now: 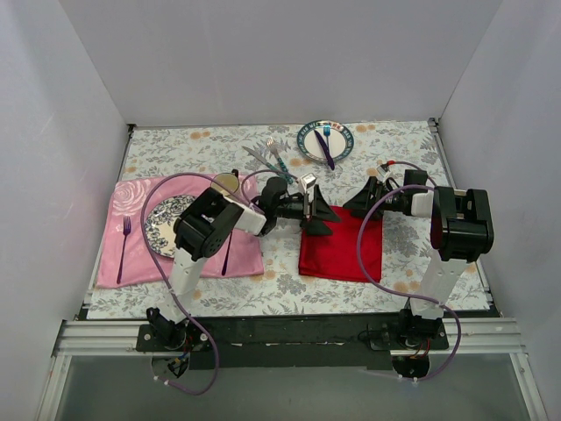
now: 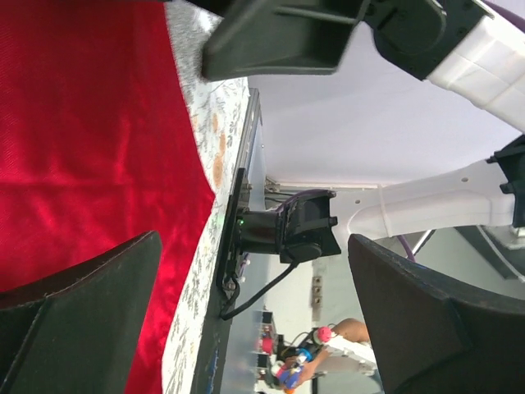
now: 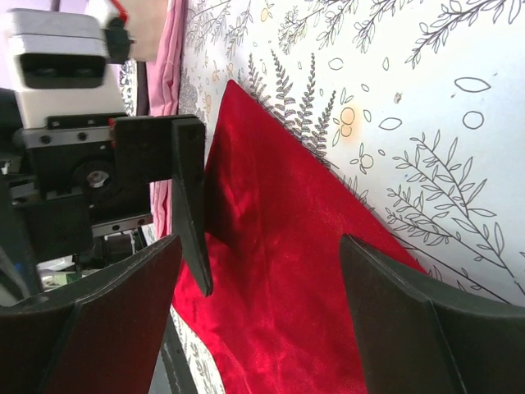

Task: Fold the napkin into a case and place the utensils inside

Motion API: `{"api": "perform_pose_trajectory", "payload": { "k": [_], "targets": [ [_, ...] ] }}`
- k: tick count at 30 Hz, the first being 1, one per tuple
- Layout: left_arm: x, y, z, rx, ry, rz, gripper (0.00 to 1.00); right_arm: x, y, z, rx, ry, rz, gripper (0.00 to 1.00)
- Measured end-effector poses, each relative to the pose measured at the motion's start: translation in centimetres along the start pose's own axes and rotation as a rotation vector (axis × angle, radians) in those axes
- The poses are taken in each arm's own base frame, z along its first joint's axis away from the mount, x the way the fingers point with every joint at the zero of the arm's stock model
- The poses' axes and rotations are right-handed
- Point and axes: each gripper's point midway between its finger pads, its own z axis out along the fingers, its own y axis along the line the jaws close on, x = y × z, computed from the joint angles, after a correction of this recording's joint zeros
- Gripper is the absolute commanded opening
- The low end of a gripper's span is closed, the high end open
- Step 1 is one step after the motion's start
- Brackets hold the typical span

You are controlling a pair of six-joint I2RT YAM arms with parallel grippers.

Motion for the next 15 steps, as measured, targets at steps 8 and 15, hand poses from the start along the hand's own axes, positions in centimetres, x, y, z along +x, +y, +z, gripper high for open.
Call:
{"api": "perform_pose_trajectory", "payload": {
  "k": [8,15],
  "targets": [
    [1.2,2.7,-1.9,-0.044,-0.013,-0.121,0.98,0.0,-0.2,0.0,0.016,0.011,-0.005,0.84],
    [1.8,2.4,-2.3,-0.039,0.005,-0.090,0.98,0.0,-0.3,-0.1,0.022,0.017,-0.006,0.84]
  ]
}}
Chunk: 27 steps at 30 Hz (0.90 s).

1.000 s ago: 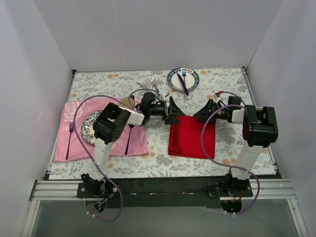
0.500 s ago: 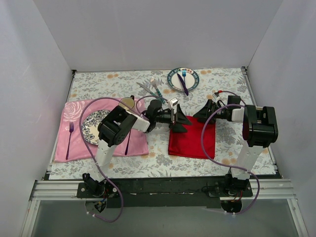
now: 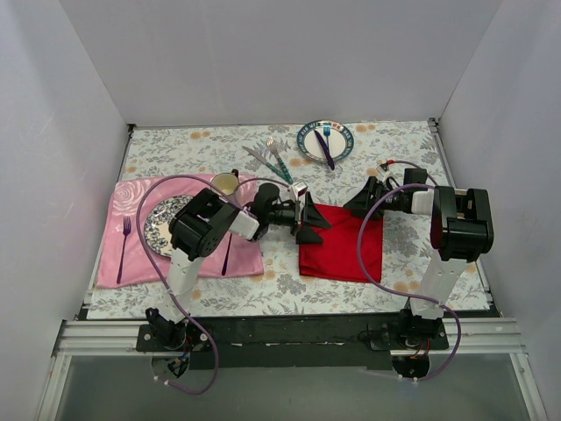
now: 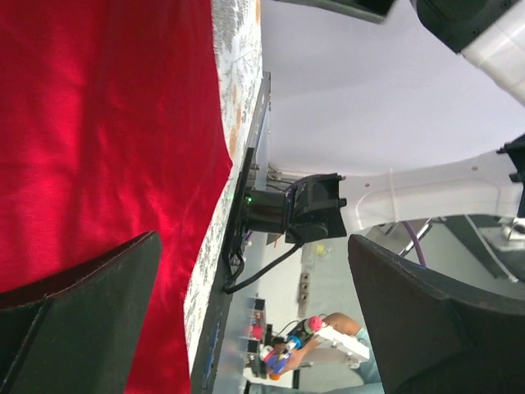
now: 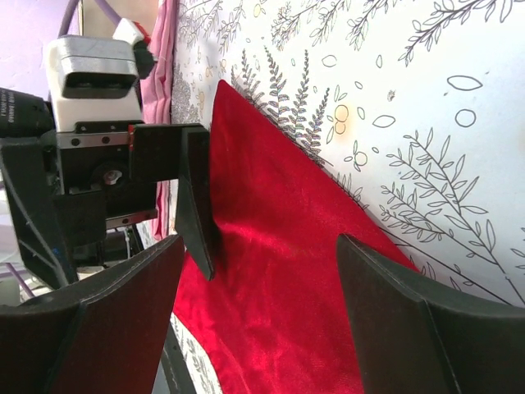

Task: Fold the napkin into a case and place the utensils inside

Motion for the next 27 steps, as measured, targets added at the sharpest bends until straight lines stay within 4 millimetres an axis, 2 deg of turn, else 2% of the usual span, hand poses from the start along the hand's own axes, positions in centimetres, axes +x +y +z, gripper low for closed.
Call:
{"api": "perform_pose_trajectory", "payload": {
  "k": [3,8,11,14,21,27],
  "targets": [
    [0.4,-1.1,0.0,0.007,0.018,0.037,0.98,0.0,0.0,0.0,-0.001,0.000,-0.003,0.84],
    [1.9,-5.4,1.0,0.064,0.058,0.131,0.98,0.0,0.0,0.0,-0.001,0.001,-0.005,0.84],
    [3.1,-6.4,1.6,0.089,0.085,0.143,0.98,0.0,0.0,0.0,-0.001,0.001,-0.005,0.84],
    [4.6,-5.3,1.7,0.074,0.108,0.097,0.98,0.0,0.0,0.0,-0.001,0.001,-0.006,0.84],
    [6.4,-0.7,0.6,-0.012,0.119,-0.014,0.98,-0.1,0.0,0.0,0.001,0.004,0.000,0.84],
    [6.7,0.1,0.1,-0.010,0.114,-0.002,0.98,-0.1,-0.1,0.0,0.004,0.011,0.013,0.84]
  ]
}}
